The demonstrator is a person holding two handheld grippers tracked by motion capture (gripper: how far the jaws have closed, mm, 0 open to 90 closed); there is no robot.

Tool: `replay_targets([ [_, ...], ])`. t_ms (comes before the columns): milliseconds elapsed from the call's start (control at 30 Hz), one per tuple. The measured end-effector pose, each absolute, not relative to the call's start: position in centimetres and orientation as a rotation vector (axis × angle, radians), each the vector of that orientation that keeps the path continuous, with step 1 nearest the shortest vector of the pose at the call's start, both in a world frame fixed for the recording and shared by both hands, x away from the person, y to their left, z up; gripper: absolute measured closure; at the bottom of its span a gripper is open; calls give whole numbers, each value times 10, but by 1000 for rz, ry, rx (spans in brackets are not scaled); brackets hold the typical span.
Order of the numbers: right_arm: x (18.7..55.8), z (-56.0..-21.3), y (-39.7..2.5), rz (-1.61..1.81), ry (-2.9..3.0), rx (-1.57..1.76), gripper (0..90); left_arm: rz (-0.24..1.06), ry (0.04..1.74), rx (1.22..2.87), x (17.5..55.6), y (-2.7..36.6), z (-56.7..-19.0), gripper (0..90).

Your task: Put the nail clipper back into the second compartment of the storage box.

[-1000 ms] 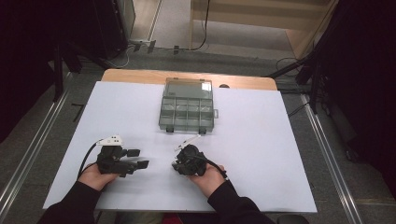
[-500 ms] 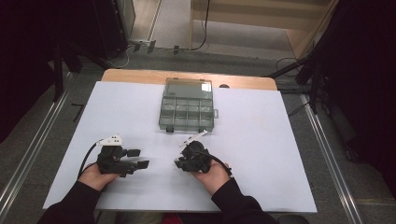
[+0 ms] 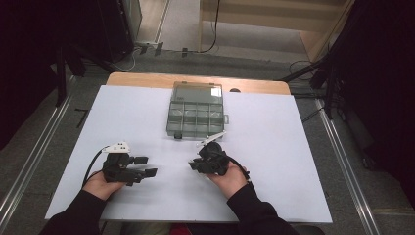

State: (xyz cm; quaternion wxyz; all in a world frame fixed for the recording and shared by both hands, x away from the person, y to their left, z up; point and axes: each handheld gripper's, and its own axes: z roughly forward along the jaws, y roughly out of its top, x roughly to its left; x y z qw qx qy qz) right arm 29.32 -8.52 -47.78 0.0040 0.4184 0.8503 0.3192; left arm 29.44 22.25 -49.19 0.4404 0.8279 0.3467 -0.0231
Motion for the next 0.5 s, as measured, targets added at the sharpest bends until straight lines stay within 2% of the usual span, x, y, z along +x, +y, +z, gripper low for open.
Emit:
replay_targets([
  [500, 312, -469, -89, 1038, 2659, 1319, 784, -61, 852, 2059, 294, 221, -493, 294],
])
